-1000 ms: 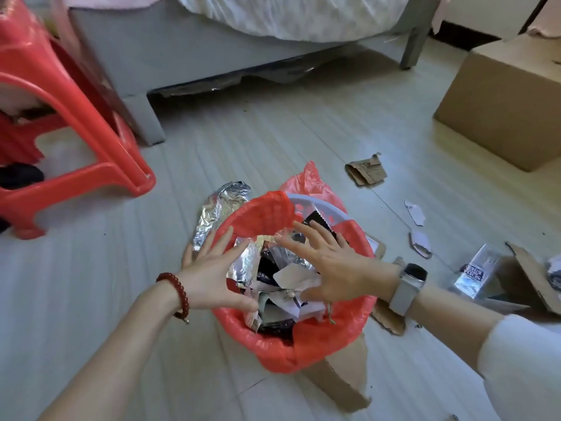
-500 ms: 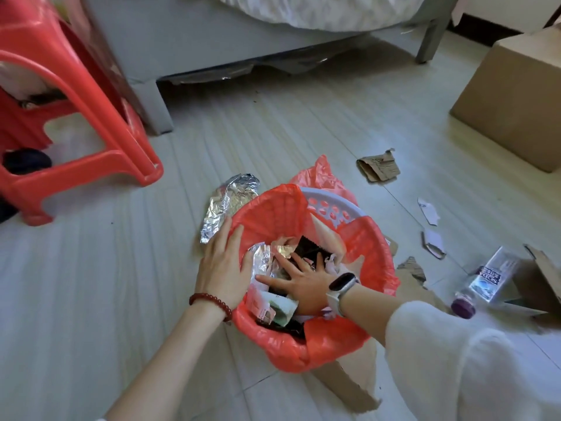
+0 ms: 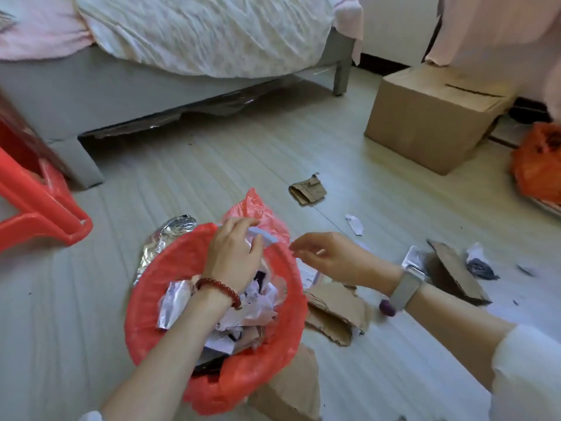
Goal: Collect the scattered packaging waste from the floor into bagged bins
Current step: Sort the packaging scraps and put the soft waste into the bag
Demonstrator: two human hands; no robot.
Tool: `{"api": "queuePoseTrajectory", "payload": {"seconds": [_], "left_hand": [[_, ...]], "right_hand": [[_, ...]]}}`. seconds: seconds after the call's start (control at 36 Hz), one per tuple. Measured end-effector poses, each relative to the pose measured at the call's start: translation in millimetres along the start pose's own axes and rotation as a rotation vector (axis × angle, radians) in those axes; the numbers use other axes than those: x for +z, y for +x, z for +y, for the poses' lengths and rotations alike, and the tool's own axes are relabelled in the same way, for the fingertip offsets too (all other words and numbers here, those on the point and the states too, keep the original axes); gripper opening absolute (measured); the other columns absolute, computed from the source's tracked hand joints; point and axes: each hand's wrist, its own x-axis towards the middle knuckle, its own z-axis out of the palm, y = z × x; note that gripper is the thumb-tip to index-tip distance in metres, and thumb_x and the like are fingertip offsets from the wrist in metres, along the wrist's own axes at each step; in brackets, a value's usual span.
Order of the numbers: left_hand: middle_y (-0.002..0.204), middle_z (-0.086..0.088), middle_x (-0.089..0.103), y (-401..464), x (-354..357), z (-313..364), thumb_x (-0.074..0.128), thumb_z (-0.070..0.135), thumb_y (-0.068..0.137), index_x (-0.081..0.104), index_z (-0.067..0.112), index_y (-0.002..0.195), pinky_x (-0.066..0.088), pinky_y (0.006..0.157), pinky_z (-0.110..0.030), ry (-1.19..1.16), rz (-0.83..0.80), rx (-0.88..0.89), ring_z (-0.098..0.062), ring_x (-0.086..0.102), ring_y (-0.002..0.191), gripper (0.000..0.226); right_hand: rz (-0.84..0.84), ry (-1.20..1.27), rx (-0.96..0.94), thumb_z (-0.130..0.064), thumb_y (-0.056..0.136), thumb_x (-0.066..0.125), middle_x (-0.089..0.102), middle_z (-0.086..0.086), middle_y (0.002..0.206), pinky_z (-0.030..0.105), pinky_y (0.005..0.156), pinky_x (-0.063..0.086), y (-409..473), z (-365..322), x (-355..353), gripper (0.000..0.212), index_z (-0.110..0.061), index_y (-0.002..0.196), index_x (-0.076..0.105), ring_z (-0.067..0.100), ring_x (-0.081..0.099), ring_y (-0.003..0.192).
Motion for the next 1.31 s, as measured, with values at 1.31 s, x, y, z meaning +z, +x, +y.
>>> {"api": "queuePoseTrajectory", "payload": {"seconds": [1.31], "left_hand": [[0.113, -0.006, 0.061, -107.7, 109.9, 555.1, 0.048, 0.019, 0.092, 0.057, 0.013, 0.116, 0.045, 0.091, -0.032, 0.016, -1.005, -0.415, -0.018, 0.056, 0.098, 0.026]], "right_hand": [[0.634, 1.186, 1.504, -0.010, 0.095, 0.038, 0.059, 0.004, 0.080, 0.025, 0.060, 0.045, -518.1, 115.0, -296.9, 0.020, -0.011, 0.105, 0.054, 0.019, 0.055, 0.064]]}}
